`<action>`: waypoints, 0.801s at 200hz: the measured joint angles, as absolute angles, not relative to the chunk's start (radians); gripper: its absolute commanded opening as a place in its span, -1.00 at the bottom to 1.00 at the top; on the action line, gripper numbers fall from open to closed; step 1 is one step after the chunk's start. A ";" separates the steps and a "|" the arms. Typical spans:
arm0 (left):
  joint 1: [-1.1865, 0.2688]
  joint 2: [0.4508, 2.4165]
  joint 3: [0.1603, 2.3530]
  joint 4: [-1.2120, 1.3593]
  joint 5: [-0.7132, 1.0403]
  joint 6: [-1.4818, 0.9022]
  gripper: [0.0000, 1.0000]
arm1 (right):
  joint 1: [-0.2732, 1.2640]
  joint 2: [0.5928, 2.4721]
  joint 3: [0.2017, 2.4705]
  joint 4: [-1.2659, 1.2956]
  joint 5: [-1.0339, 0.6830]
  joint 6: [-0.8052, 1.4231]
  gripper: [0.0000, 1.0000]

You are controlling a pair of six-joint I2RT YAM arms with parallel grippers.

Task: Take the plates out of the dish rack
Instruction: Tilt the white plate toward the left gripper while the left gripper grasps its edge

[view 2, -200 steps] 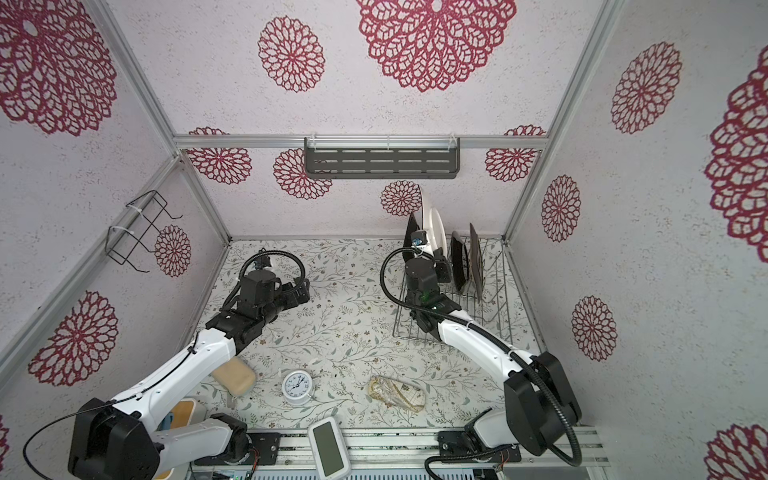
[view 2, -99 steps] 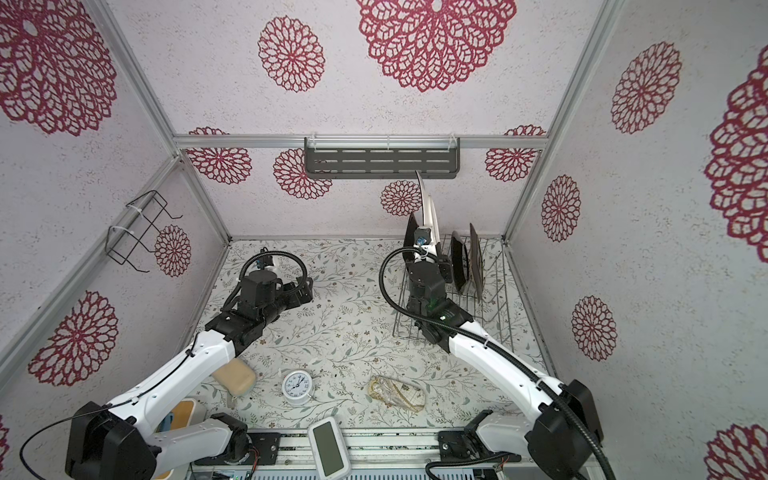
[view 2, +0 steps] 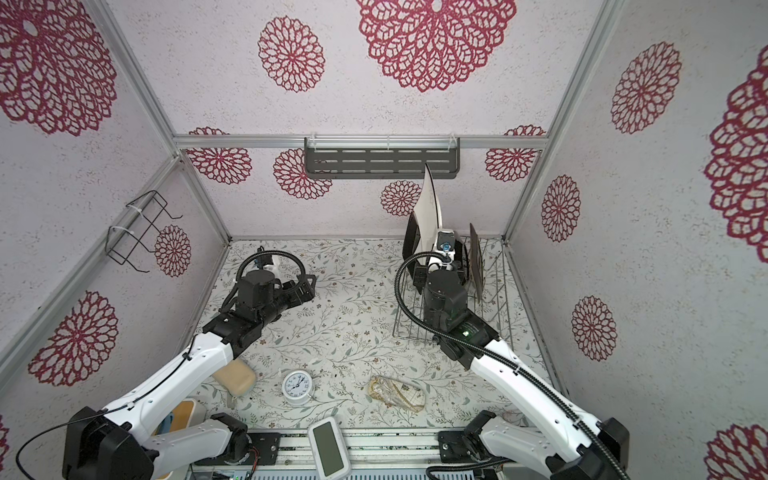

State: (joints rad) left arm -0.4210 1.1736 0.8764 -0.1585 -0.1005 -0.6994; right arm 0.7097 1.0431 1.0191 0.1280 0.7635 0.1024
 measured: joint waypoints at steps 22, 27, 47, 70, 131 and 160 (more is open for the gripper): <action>-0.421 1.172 0.876 -0.137 -0.073 -0.716 0.97 | 0.710 1.024 1.015 0.109 0.693 0.181 -1.00; -0.421 1.172 0.876 -0.132 -0.066 -0.720 0.97 | 0.710 1.020 1.013 0.107 0.678 0.197 -1.00; -0.421 1.172 0.874 -0.102 -0.038 -0.740 0.97 | 0.710 1.013 0.999 0.103 0.621 0.262 -1.00; -0.421 1.172 0.865 -0.062 -0.005 -0.762 0.97 | 0.710 1.018 0.981 0.101 0.549 0.337 -1.00; -0.421 1.172 0.831 0.022 0.072 -0.803 0.96 | 0.709 1.110 0.941 0.125 0.356 0.541 -1.00; -0.417 1.171 0.802 0.084 0.126 -0.844 0.97 | 0.709 1.145 0.908 0.156 0.271 0.639 -1.00</action>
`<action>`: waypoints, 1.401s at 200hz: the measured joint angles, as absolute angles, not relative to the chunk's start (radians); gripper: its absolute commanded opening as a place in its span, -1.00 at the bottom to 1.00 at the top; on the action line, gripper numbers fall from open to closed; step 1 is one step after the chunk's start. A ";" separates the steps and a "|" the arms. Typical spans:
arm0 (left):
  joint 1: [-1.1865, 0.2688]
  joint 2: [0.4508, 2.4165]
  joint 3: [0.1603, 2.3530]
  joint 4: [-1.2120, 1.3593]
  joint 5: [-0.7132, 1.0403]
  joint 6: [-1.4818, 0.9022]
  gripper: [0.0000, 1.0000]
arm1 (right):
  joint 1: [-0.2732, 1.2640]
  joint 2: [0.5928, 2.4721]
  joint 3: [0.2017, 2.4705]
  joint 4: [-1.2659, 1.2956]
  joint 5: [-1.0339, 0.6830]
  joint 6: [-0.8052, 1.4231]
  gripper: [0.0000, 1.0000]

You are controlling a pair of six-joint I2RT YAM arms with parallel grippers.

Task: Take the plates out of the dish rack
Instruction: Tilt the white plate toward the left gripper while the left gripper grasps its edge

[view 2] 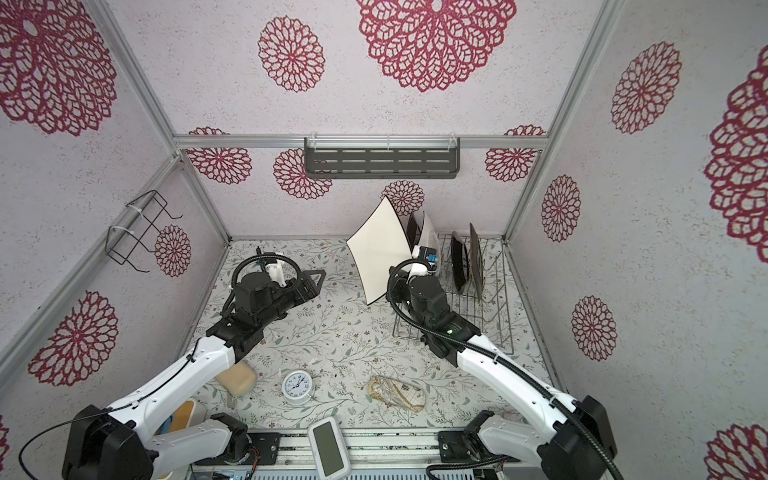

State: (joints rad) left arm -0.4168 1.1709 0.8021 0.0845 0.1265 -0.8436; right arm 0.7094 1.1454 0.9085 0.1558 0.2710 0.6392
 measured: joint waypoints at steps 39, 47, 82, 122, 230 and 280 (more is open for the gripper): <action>-0.403 1.173 0.801 0.134 0.199 -0.888 0.98 | 0.709 1.152 0.855 0.208 0.196 0.766 -1.00; -0.400 1.176 0.801 0.146 0.211 -0.896 0.98 | 0.708 1.152 0.849 0.216 0.185 0.792 -1.00; -0.396 1.204 0.799 0.194 0.249 -0.926 0.99 | 0.698 1.152 0.822 0.273 0.142 0.884 -1.00; -0.394 1.227 0.752 0.260 0.259 -0.969 0.95 | 0.676 1.156 0.787 0.345 0.076 0.972 -1.00; -0.384 1.293 0.754 0.373 0.365 -1.035 0.77 | 0.651 1.222 0.723 0.559 -0.089 1.153 -1.00; -0.367 1.321 0.754 0.450 0.411 -1.082 0.47 | 0.651 1.223 0.722 0.617 -0.127 1.181 -1.00</action>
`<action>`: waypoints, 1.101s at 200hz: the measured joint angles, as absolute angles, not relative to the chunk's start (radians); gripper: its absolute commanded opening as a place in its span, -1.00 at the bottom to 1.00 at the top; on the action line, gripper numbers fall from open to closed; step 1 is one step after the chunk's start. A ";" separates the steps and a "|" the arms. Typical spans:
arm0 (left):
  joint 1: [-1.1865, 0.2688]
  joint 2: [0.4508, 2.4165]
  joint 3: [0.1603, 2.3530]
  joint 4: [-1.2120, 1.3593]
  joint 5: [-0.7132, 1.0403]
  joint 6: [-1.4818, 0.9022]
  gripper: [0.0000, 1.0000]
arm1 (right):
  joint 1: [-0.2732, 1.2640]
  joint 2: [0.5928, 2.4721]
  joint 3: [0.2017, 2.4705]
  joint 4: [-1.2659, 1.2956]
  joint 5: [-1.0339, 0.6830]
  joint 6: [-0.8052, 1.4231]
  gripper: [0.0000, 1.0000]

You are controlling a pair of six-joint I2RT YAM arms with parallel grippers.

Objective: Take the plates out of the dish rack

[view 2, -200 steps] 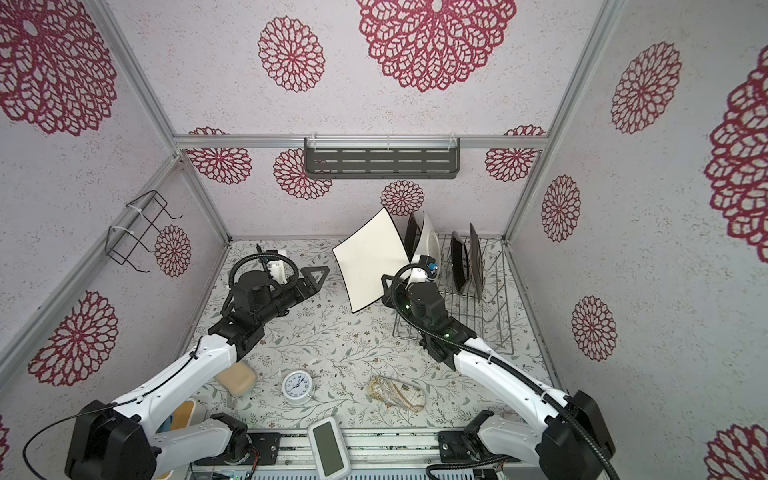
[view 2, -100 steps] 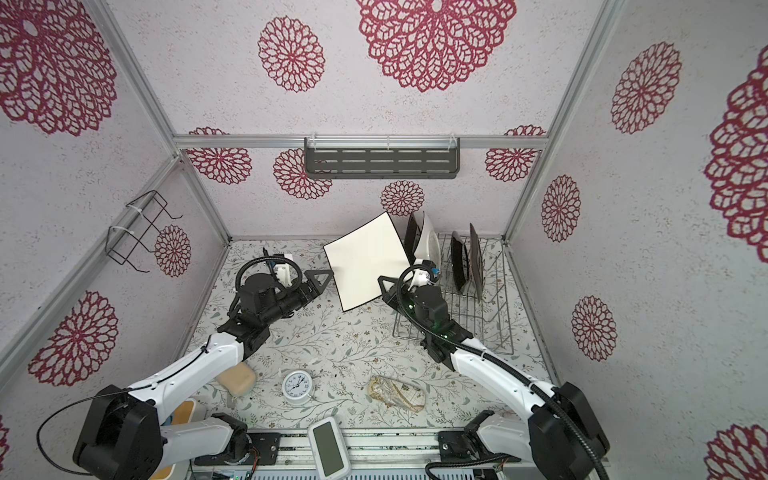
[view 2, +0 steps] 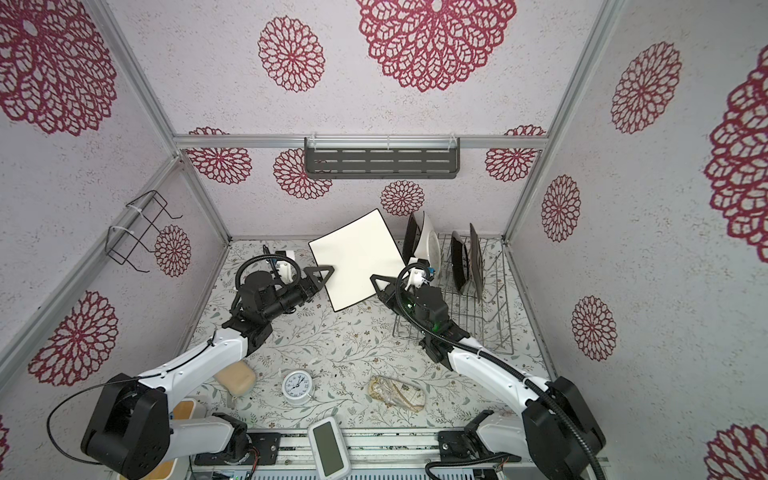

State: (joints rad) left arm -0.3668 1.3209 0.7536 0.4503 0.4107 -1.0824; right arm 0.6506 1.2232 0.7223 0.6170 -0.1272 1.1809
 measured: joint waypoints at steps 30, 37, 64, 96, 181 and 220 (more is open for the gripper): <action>-0.356 1.325 0.754 0.497 0.439 -1.113 0.27 | 0.650 1.230 0.722 0.645 -0.156 1.196 -1.00; -0.355 1.325 0.754 0.504 0.443 -1.116 0.22 | 0.650 1.235 0.722 0.650 -0.164 1.197 -1.00; -0.351 1.325 0.754 0.524 0.461 -1.129 0.06 | 0.648 1.254 0.722 0.666 -0.190 1.200 -1.00; -0.350 1.325 0.754 0.538 0.468 -1.140 -0.11 | 0.644 1.275 0.722 0.679 -0.217 1.214 -1.00; -0.342 1.335 0.754 0.552 0.487 -1.154 -0.37 | 0.634 1.285 0.722 0.707 -0.253 1.234 -1.00; -0.340 1.336 0.754 0.560 0.489 -1.156 -0.51 | 0.632 1.293 0.722 0.729 -0.266 1.244 -1.00</action>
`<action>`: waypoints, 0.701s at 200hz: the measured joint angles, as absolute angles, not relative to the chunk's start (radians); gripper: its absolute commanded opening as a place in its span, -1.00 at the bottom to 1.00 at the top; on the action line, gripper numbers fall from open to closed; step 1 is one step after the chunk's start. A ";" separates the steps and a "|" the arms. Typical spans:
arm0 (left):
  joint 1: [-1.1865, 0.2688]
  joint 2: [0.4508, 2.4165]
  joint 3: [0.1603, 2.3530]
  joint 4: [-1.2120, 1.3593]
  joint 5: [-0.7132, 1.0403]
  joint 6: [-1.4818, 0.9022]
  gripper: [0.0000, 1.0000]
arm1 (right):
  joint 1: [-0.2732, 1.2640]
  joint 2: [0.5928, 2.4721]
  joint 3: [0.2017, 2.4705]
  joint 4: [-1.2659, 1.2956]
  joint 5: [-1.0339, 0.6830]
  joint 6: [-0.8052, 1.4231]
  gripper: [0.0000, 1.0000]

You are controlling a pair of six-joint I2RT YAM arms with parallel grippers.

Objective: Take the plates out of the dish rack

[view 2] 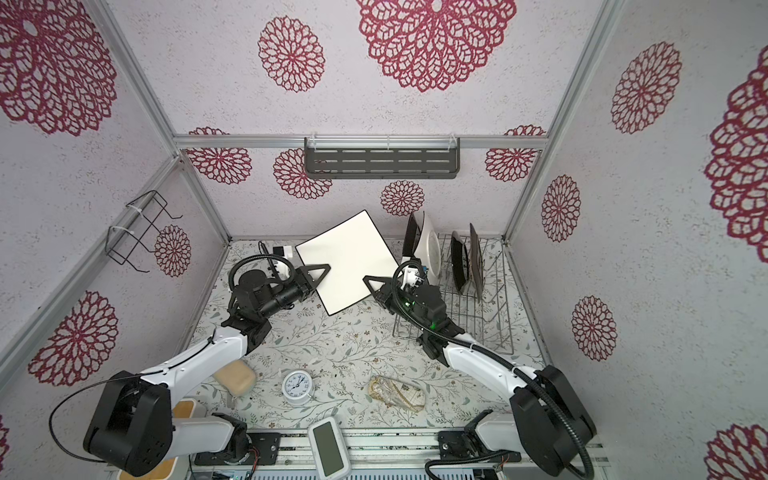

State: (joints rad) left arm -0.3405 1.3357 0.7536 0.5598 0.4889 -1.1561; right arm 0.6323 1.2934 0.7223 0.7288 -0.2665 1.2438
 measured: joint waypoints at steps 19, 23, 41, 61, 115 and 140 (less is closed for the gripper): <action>-0.339 1.336 0.754 0.566 0.490 -1.164 -0.57 | 0.630 1.294 0.722 0.735 -0.268 1.255 -1.00; -0.339 1.336 0.754 0.569 0.490 -1.168 -0.59 | 0.630 1.294 0.722 0.735 -0.269 1.258 -1.00; -0.337 1.336 0.754 0.583 0.493 -1.186 -0.66 | 0.626 1.294 0.722 0.743 -0.276 1.274 -1.00; -0.335 1.336 0.754 0.590 0.498 -1.196 -0.80 | 0.622 1.294 0.722 0.746 -0.284 1.283 -0.99; -0.322 1.335 0.754 0.594 0.506 -1.221 -1.00 | 0.606 1.324 0.723 0.777 -0.313 1.316 -0.49; -0.313 1.336 0.754 0.591 0.515 -1.224 -1.00 | 0.598 1.341 0.723 0.780 -0.320 1.325 -0.29</action>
